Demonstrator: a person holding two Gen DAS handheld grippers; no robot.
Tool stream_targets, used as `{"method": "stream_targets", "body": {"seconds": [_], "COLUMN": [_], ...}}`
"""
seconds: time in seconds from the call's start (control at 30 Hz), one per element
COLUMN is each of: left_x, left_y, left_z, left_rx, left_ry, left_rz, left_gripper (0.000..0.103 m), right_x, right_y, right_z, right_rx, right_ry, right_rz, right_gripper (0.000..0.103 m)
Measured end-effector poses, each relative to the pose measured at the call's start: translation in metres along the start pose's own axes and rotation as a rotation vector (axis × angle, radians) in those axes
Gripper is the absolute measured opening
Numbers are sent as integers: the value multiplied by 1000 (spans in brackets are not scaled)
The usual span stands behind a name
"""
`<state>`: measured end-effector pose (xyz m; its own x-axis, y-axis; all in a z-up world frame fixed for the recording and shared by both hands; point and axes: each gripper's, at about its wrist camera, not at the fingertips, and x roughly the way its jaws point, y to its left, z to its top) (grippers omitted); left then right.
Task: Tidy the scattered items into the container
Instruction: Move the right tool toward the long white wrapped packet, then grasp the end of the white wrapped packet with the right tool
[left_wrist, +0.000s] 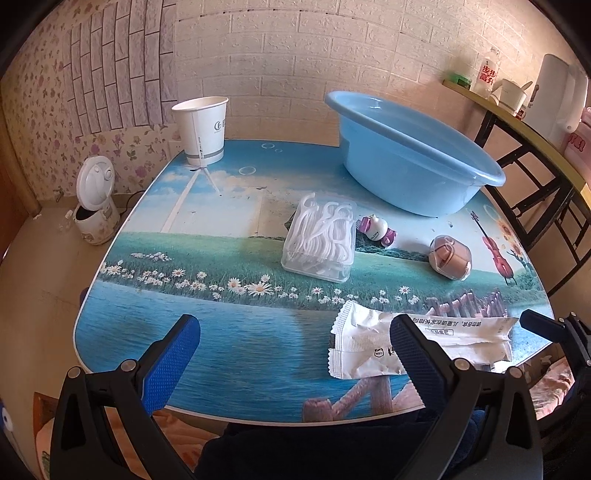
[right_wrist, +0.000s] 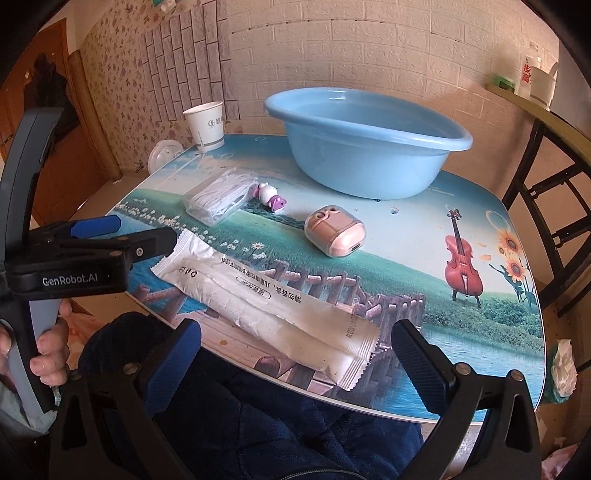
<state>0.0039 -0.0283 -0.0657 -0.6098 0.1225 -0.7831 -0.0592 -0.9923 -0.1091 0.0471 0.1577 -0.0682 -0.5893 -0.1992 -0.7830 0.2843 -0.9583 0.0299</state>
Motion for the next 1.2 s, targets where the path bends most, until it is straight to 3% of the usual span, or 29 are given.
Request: {"method": "stream_targets", "body": {"seconds": [0.27, 0.53, 0.57, 0.63, 0.8, 0.93, 1.07, 1.1, 1.2], "left_x": [4, 11, 11, 13, 14, 13, 12, 12, 10], "left_y": [-2, 0, 0, 0, -1, -3, -4, -4, -3], "left_z": [1, 2, 2, 3, 3, 2, 2, 2, 3], "left_rx": [6, 0, -1, -2, 3, 7, 12, 12, 7], "left_ry": [6, 20, 22, 24, 29, 27, 25, 23, 20], "left_rz": [-8, -6, -7, -6, -3, -1, 3, 3, 1], "left_gripper": [103, 103, 103, 103, 103, 103, 103, 103, 103], "right_x": [12, 25, 26, 30, 31, 27, 25, 24, 23], "right_y": [1, 2, 2, 1, -3, -3, -9, -10, -12], "right_z": [1, 3, 3, 4, 4, 3, 3, 2, 1], "right_rx": [-38, -58, -64, -69, -59, -72, -39, -34, -28], "right_ry": [18, 40, 42, 58, 52, 41, 33, 32, 35], "right_rz": [-56, -11, -10, 10, 32, 49, 95, 106, 125], "right_gripper": [100, 96, 93, 76, 71, 54, 44, 36, 32]}}
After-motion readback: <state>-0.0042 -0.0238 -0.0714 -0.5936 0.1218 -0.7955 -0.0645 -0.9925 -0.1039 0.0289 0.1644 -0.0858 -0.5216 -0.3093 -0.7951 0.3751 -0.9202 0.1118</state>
